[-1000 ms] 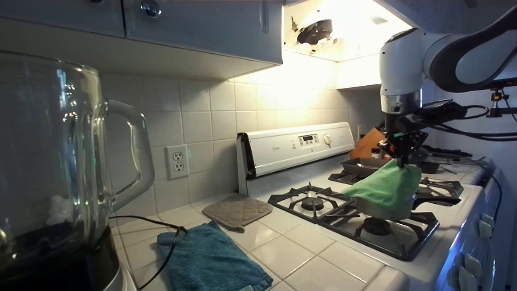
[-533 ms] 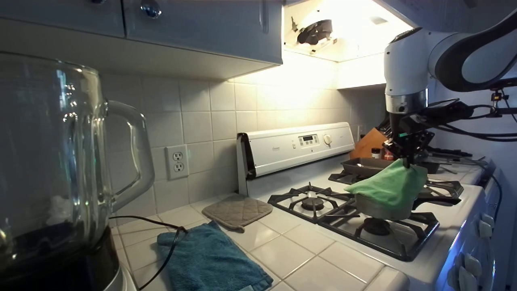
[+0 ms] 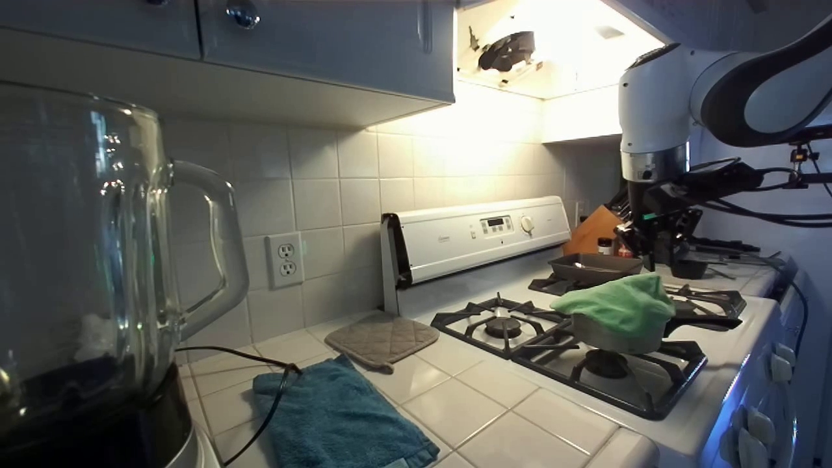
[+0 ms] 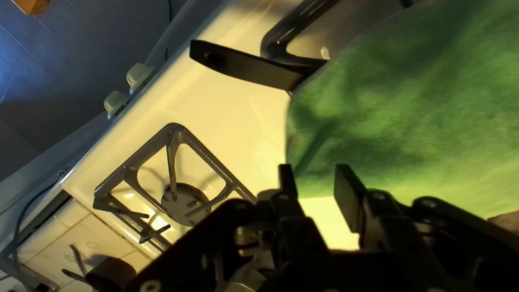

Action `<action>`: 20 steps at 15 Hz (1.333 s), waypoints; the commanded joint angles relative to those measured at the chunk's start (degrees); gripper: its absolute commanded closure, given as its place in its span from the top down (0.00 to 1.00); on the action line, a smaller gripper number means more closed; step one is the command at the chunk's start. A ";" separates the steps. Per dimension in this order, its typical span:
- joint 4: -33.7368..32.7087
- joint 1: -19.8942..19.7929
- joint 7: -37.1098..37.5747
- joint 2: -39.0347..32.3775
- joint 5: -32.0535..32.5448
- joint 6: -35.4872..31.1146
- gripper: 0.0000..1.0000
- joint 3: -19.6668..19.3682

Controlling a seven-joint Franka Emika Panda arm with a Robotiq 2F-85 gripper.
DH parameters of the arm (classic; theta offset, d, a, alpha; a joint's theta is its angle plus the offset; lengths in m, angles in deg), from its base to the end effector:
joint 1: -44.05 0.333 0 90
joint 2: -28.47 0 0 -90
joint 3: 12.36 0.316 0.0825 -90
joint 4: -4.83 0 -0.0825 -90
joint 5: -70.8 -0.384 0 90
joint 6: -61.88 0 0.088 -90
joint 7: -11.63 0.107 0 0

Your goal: Put the green cloth on top of the pot

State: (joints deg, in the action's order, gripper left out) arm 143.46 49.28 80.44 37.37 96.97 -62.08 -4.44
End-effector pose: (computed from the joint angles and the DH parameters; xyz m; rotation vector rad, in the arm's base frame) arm 0.4520 0.0876 0.3635 2.6063 -0.9455 0.2454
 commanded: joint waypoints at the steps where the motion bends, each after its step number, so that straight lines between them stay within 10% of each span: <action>1: 1.24 -0.48 2.11 2.09 0.79 0.70 0.63 1.13; 7: 2.05 0.01 1.50 3.38 0.83 -2.68 1.00 1.83; 20: 5.12 3.51 -3.92 9.44 -1.88 -12.19 1.00 8.05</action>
State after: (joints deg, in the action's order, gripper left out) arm 146.53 51.81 78.93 43.25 96.69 -75.31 1.91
